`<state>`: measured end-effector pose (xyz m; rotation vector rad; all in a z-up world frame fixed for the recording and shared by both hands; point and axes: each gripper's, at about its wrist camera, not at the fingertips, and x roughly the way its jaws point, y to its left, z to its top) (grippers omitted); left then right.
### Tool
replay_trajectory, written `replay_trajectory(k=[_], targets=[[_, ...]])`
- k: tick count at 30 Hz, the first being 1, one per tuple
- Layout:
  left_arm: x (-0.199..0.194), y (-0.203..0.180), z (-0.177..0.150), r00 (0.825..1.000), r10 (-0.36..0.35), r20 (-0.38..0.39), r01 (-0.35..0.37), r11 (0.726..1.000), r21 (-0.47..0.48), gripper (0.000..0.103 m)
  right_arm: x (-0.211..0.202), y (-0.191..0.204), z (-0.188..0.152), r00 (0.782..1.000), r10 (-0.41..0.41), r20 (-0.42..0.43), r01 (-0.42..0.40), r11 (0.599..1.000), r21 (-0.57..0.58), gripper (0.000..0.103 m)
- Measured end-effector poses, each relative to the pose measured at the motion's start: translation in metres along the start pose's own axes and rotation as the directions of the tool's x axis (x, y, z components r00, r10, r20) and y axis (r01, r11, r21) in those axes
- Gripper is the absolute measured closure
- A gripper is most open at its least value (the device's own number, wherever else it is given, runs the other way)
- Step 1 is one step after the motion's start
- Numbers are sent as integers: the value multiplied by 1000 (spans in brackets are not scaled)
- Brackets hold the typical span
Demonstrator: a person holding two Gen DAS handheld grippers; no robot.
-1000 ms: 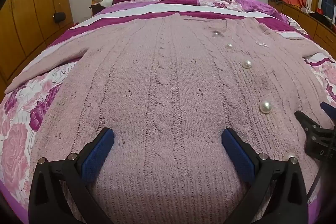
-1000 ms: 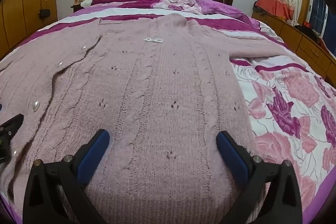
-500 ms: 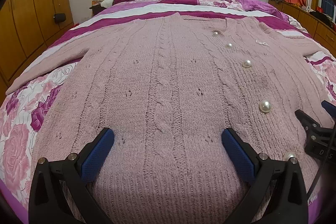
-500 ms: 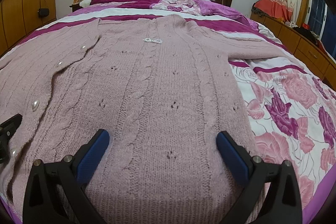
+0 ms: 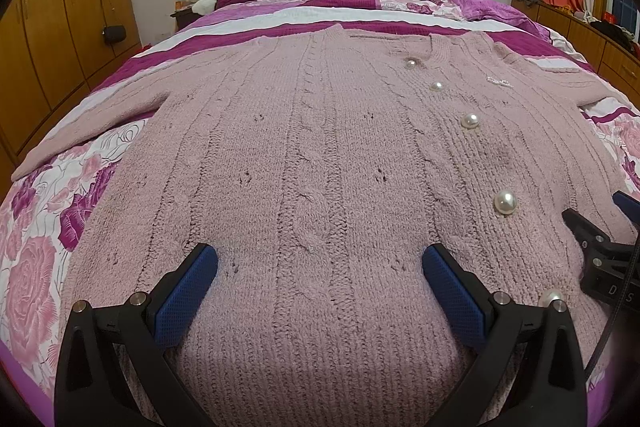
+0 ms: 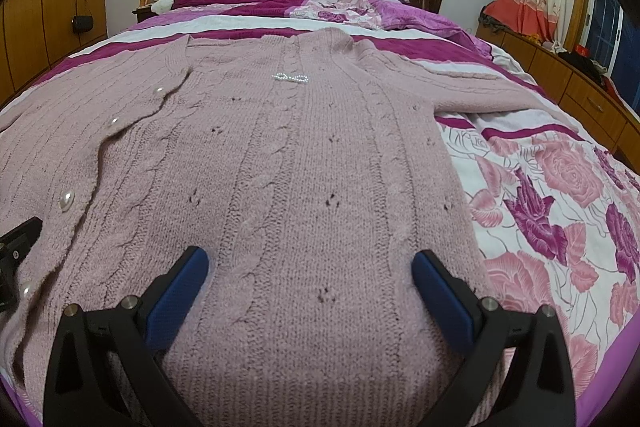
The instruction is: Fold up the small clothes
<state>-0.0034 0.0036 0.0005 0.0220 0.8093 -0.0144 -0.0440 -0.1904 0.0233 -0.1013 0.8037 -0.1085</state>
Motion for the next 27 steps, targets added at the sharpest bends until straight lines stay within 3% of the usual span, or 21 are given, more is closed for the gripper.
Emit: replay_trajectory(k=[27], targets=[[0,1,-1,1000,-2,0,2,1000,1,17,0,-4,4,1000,5,-6,-5,1000,7,0]])
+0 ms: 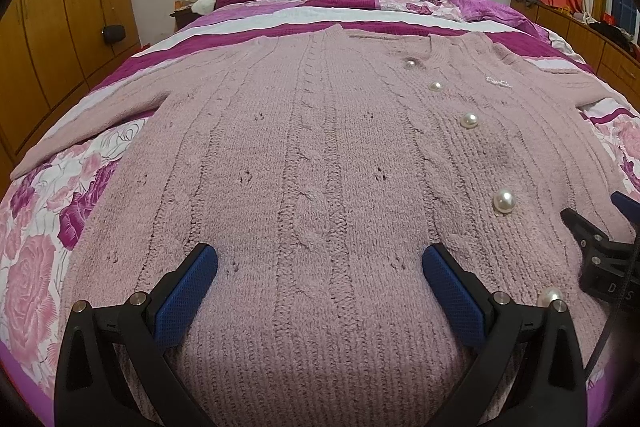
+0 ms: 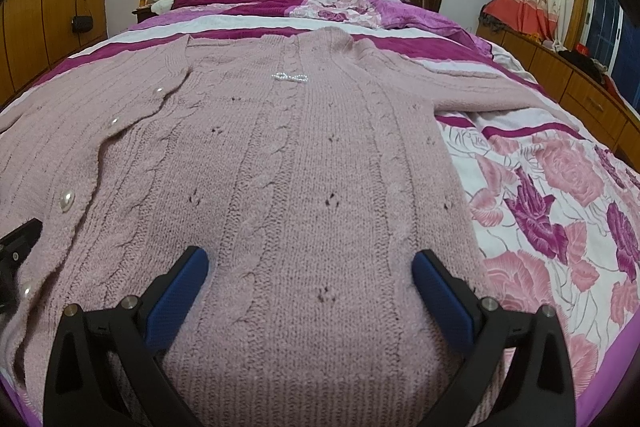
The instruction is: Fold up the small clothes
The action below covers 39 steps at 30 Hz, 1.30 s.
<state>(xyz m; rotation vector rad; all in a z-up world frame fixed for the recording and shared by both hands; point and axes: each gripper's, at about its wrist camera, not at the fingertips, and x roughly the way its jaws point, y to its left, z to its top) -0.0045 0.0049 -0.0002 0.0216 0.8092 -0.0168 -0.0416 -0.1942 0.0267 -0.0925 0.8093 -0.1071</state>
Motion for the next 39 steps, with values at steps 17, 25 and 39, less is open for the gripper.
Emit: replay_trajectory(k=[17,25,39], targets=[[-3,2,0,1000,-23,-3,23,1000,-5,18,0,1,0,1000,1,-1,-1,1000,0,0],[-6,6,2,999,-49,-23,49,999,-12,18,5,-3,0,1000,2,-12,-2,1000,10,0],[-64,232,80,985,-159,65,170,841,-513,27,-47,9,73,977,145,156,-157,986,63,12]])
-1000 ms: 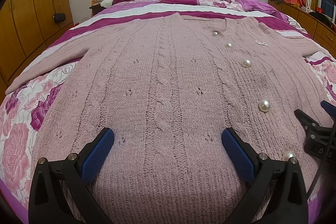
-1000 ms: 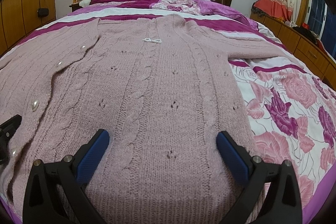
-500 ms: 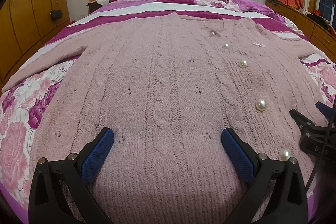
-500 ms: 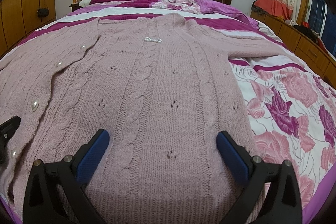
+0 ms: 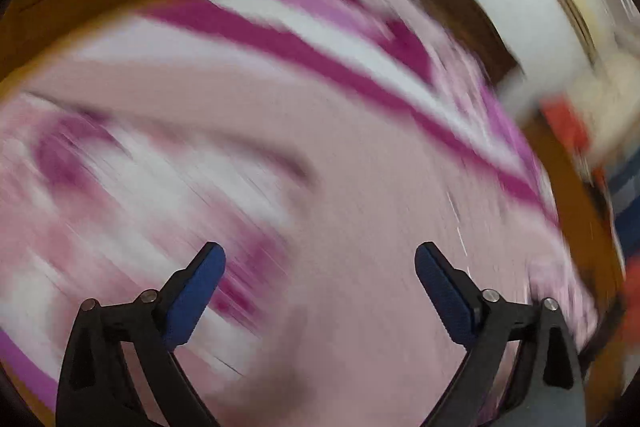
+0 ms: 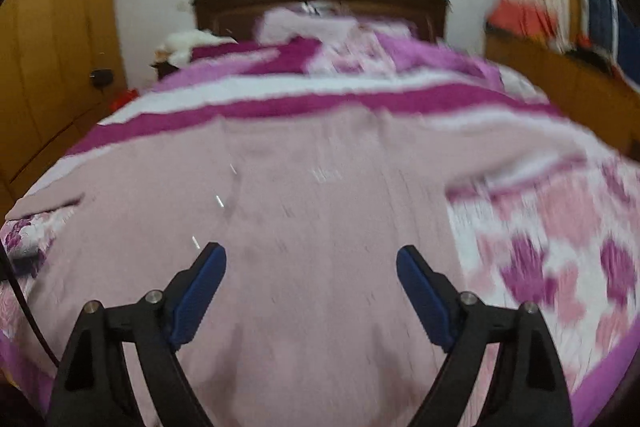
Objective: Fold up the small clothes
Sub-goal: 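Grasp a sleeve cuff with the left gripper and lay it across the body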
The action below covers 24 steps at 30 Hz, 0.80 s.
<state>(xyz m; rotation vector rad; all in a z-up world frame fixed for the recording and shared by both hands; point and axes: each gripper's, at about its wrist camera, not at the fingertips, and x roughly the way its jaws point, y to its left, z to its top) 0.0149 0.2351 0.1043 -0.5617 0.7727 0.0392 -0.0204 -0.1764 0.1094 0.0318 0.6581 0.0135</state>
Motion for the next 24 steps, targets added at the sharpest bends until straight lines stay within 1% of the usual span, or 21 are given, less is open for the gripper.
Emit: replay_trajectory(k=[1,2,4,5,6,7,8,9,10,11,13,15,16,17,18,19,20,21,22,23,24], targets=[[-4,18,15,999,24,36,-23,999,-27,31,11,3,3,1000,26,-10,-26,1000,9,10],[-10,55,39,993,74,91,-66,994,-91,38,20,6,2,999,40,-25,-40,999,14,9],[-13,116,66,981,139,137,-107,970,-219,47,50,12,-5,994,44,-103,-43,999,13,9],[-12,156,78,977,158,143,-110,948,-298,49,69,13,-11,986,41,-164,-40,999,12,9],[-8,181,85,978,159,136,-105,936,-337,49,79,15,-17,980,42,-197,-40,999,14,9],[-1,214,91,977,175,119,-116,912,-394,49,87,17,-22,974,43,-223,-40,999,18,9],[3,232,93,975,190,114,-126,897,-424,49,94,16,-26,971,35,-236,-32,999,14,9],[8,247,95,973,206,104,-140,884,-445,49,95,18,-31,972,28,-232,-27,1000,7,8],[19,266,97,971,223,83,-158,866,-475,49,95,20,-31,974,30,-224,-30,1000,4,6],[25,276,96,972,225,72,-162,856,-491,49,96,21,-32,974,29,-224,-30,1000,-1,5],[39,285,93,969,235,76,-164,843,-512,49,98,22,-34,974,29,-225,-32,999,-12,2],[44,286,92,957,264,119,-170,844,-508,49,100,23,-33,973,29,-229,-34,999,-16,0],[45,285,93,951,278,136,-177,848,-500,70,101,24,-34,973,26,-231,-32,999,-19,0],[51,285,102,947,301,116,-208,844,-495,103,100,25,-35,973,26,-229,-31,999,-21,0],[56,286,107,948,311,73,-237,838,-491,103,100,25,-34,973,28,-228,-33,999,-19,0],[58,283,107,945,324,53,-258,832,-492,103,100,24,-33,973,31,-228,-36,999,-17,0],[54,273,108,938,336,87,-255,836,-485,103,100,24,-34,973,34,-228,-38,999,-14,0],[49,262,109,933,341,118,-252,850,-464,103,102,23,-32,973,37,-230,-41,999,-13,0],[43,248,110,923,356,145,-267,866,-424,103,102,23,-33,972,41,-229,-44,999,-11,0],[37,223,113,911,377,166,-306,889,-342,103,103,22,-32,972,45,-230,-48,999,-9,0],[30,198,116,903,381,200,-324,908,-268,103,104,21,-32,972,49,-230,-51,999,-5,0]])
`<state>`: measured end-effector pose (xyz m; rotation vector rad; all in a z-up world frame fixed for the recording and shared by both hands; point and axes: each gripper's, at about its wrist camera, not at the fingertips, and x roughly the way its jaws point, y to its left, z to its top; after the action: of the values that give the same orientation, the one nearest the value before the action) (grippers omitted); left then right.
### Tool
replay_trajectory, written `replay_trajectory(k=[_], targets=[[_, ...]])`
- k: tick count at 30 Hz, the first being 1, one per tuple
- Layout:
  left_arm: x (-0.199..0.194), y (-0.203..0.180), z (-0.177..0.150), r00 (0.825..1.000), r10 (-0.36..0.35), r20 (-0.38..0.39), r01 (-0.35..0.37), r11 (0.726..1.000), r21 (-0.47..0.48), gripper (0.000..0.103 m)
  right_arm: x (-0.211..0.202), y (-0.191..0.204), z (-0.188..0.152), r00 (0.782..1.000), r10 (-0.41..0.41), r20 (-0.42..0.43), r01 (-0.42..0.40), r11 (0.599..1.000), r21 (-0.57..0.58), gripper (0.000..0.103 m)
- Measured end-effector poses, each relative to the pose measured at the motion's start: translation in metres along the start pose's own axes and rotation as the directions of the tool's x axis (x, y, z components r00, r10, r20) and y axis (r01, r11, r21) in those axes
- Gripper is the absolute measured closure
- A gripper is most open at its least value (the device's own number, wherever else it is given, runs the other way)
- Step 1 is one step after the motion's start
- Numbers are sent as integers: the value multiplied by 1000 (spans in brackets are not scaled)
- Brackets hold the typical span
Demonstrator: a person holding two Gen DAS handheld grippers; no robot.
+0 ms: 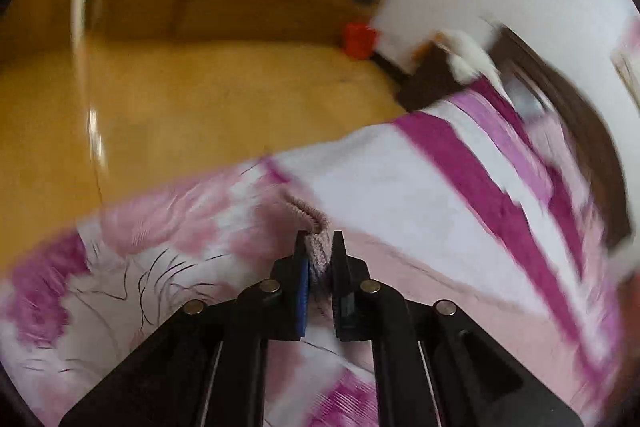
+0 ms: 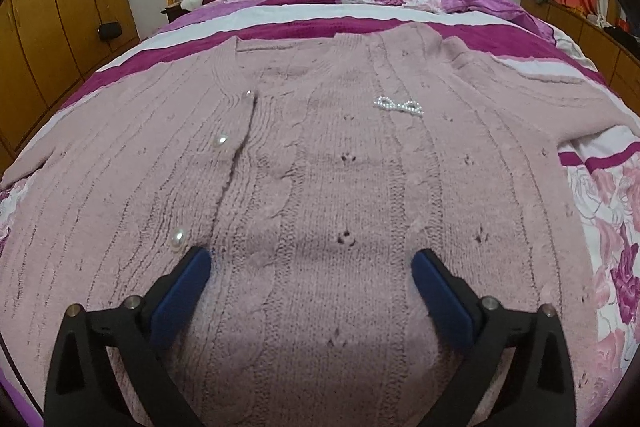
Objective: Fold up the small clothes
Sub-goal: 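Grasp a sleeve cuff with the left gripper and lay it across the body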
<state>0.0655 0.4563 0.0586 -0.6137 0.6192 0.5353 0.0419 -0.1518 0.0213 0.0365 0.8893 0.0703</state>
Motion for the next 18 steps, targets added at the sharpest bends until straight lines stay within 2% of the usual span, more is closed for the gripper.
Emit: replay_trajectory(k=[2,6,7,9,10,12,14,16,18], targets=[[-33,-42,-4,996,-50,72,39,990,138,103,0,0,0,1000,-2,0,2,1000,-1,0],[-81,-115,-31,982,-154,112,114,948,297,103,1,1,1,1000,-11,-1,11,1000,-7,0],[-91,-132,-43,977,-177,121,128,934,334,103,1,2,1,1000,-14,-2,14,1000,-8,0],[-109,-170,-86,966,-228,119,153,882,445,103,1,2,1,1000,-16,3,16,1000,-11,0],[-114,-185,-107,964,-242,106,161,855,494,103,1,2,1,1000,-13,3,13,1000,-10,0],[-117,-220,-147,962,-270,31,201,786,585,103,1,0,1,1000,-3,4,3,1000,-3,0],[-117,-240,-179,960,-280,-19,231,750,620,103,0,0,1,1000,0,6,0,1000,-1,0],[-114,-252,-204,957,-282,-74,263,727,634,103,0,1,1,1000,-5,5,5,1000,-4,0],[-102,-267,-227,964,-241,-117,255,689,678,103,0,2,0,1000,-10,6,10,1000,-7,0]])
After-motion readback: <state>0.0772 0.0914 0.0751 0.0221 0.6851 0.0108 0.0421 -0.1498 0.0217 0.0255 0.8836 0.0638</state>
